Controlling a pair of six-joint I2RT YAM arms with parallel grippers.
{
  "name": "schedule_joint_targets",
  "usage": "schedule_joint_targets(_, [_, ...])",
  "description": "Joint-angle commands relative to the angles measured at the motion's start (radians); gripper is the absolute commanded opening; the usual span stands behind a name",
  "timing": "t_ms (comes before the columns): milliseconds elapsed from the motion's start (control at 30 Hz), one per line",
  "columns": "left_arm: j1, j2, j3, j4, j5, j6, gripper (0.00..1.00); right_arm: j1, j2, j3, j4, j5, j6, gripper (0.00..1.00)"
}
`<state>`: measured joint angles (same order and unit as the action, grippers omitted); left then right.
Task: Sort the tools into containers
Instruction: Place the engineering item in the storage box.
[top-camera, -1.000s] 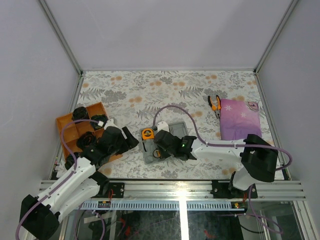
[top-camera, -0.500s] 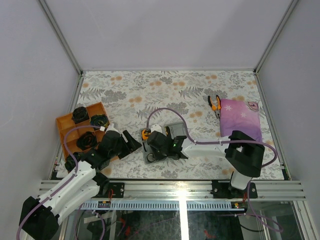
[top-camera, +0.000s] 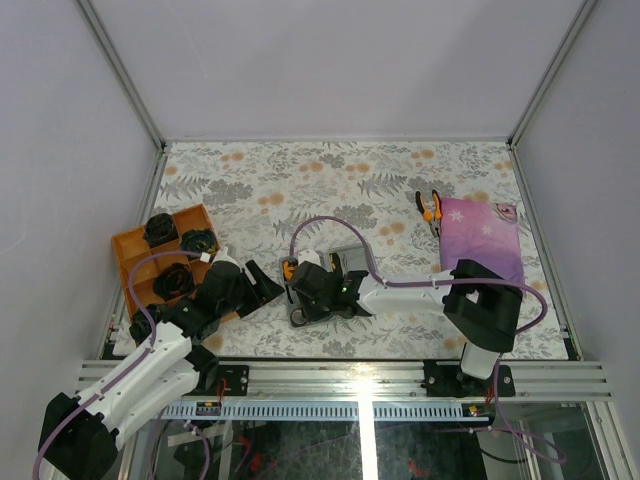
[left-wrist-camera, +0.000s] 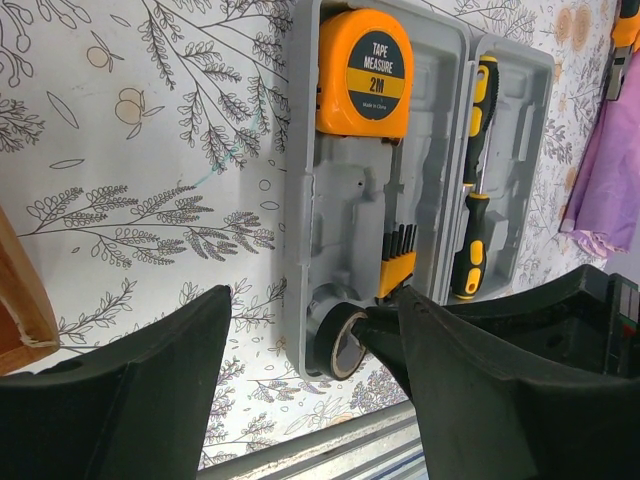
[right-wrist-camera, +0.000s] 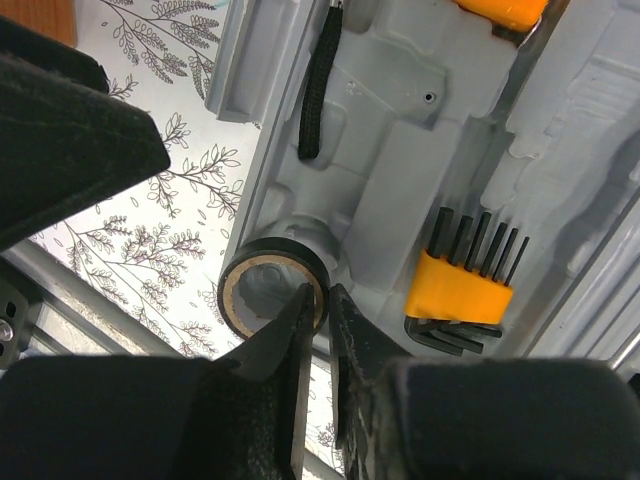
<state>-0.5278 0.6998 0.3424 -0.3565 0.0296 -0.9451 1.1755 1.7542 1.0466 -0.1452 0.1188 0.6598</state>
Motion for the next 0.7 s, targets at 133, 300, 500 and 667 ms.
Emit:
schedule_joint_targets(133, [-0.003, -0.003, -0.01, 0.056, 0.011, 0.002, 0.66, 0.006, 0.017, 0.048, -0.016, 0.051, 0.017, 0.18])
schedule_joint_targets(300, [-0.003, 0.008, -0.01, 0.062, 0.014, 0.005, 0.66, 0.006, 0.028, 0.063, -0.028, 0.07, 0.017, 0.19])
schedule_joint_targets(500, [-0.003, 0.012, -0.013, 0.065, 0.016, 0.005, 0.66, 0.006, 0.032, 0.07, -0.039, 0.073, 0.016, 0.24])
schedule_joint_targets(667, [-0.004, 0.015, -0.013, 0.067, 0.016, 0.006, 0.66, 0.006, 0.023, 0.068, -0.044, 0.072, 0.015, 0.26])
